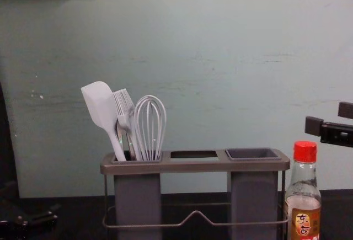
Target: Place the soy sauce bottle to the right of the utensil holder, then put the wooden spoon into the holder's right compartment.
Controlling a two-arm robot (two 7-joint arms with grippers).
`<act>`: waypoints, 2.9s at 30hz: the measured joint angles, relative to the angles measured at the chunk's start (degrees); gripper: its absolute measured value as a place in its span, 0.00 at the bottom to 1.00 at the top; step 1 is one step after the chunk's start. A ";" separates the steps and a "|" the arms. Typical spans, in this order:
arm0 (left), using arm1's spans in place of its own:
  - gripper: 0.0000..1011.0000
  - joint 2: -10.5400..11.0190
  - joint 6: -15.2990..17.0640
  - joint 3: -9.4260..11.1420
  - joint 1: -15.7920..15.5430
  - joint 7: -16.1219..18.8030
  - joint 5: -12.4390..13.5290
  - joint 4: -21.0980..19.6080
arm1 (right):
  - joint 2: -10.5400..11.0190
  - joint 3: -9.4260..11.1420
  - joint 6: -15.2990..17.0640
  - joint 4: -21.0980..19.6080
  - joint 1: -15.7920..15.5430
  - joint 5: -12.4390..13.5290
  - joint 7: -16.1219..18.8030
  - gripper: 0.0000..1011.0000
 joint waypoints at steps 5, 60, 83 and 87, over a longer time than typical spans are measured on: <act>0.99 0.00 0.00 0.00 0.00 0.00 0.00 0.00 | 1.15 1.29 -0.60 -3.91 -3.97 0.11 -0.34 0.99; 0.99 0.00 0.00 0.00 0.00 0.00 0.00 0.00 | 1.14 -1.93 12.16 -14.13 -15.56 -3.15 -5.42 0.99; 0.99 0.00 0.00 0.00 0.00 0.00 0.00 0.00 | -3.90 -13.10 52.61 -18.33 -4.43 -5.18 -17.24 0.99; 0.99 0.00 0.00 0.00 0.00 0.00 0.00 0.00 | -7.07 -15.05 54.55 -16.83 -2.93 -8.01 -20.51 0.99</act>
